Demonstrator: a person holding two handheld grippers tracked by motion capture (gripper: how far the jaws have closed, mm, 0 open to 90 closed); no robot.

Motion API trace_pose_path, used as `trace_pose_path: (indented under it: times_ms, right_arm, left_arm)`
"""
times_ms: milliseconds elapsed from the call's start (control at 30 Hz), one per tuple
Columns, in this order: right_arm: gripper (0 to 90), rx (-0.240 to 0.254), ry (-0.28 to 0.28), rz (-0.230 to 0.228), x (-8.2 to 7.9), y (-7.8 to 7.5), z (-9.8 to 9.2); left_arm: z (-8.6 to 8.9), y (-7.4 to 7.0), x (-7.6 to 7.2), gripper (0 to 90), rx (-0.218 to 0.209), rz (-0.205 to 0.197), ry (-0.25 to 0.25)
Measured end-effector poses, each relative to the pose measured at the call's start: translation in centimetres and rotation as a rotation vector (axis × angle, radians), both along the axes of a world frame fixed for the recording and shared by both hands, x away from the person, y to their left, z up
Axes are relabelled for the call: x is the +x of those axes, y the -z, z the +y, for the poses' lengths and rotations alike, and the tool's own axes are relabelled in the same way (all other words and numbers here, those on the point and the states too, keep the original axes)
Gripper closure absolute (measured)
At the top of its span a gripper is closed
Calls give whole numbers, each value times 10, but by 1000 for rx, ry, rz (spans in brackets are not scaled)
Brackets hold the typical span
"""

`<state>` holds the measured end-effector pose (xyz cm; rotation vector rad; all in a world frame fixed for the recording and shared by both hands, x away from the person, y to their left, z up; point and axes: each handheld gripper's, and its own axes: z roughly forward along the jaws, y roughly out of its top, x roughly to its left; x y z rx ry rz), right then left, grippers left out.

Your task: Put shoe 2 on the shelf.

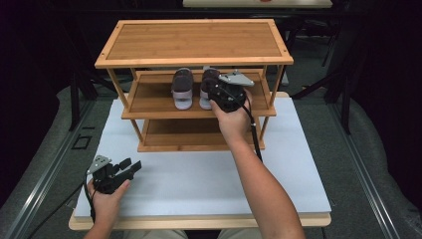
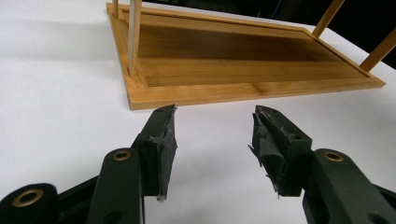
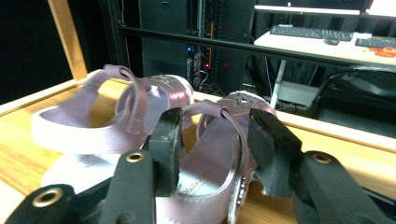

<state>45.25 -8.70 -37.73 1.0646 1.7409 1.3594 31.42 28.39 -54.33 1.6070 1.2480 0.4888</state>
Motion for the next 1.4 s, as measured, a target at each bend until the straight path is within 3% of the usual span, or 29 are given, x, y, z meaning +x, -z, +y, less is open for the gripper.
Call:
trace_pose_path:
  times_ms: [100,233,400,433,467,500,533,600,633,667,733,833,933,1000,1067,1200,1267,1400]
  right_arm:
    - [529,-4,-6,1,-4,0,-1]
    - [510,25,-25,-9,-18,0,-11]
    - [497,7,-52,-38,-35,-2,-16]
    - [495,3,-60,-42,-39,-2,-17]
    - [492,-5,-66,-45,-42,-3,-18]
    - [488,-7,-72,-46,-45,-5,-20]
    - [488,-7,-72,-46,-45,-5,-20]
    - [488,-6,-88,-48,-51,-10,-25]
    - [490,-9,-90,-38,-53,-11,-26]
    - [496,-9,-91,-32,-54,-11,-28]
    - [511,-8,-96,-17,-56,-10,-31]
    - [547,-15,-94,-15,-57,-6,-34]
    - [561,-36,-115,3,-55,-2,-33]
    - [559,-32,-119,13,-52,1,-35]
    - [559,-19,-122,17,-50,2,-36]
    - [595,34,-97,37,-40,7,-45]
    - [655,33,-64,8,-35,11,-52]
    - [744,37,-37,21,-30,15,-57]
  left_arm:
    - [0,-1,0,483,-11,-5,15]
    - [-2,-3,0,541,-10,-3,48]
    - [-6,-11,2,593,-28,-15,92]
    - [-10,-20,3,606,-42,-36,116]
    - [-10,-20,3,620,-42,-36,116]
    - [-16,-33,6,631,-37,-82,127]
    - [-16,-33,6,653,-37,-82,127]
    - [-25,-48,11,651,21,-127,106]
    - [-34,-63,20,640,34,-153,108]
    - [-34,-63,20,631,34,-153,108]
    - [-42,-78,29,628,37,-160,125]
    - [-55,-97,42,625,67,-179,139]
    - [-66,-117,58,632,40,-212,175]
    - [-68,-121,61,633,40,-222,177]
    - [-74,-128,69,633,54,-240,167]
    - [-81,-137,84,656,44,-251,128]
    - [-83,-140,93,694,16,-254,97]
    - [-88,-143,108,769,-29,-246,80]
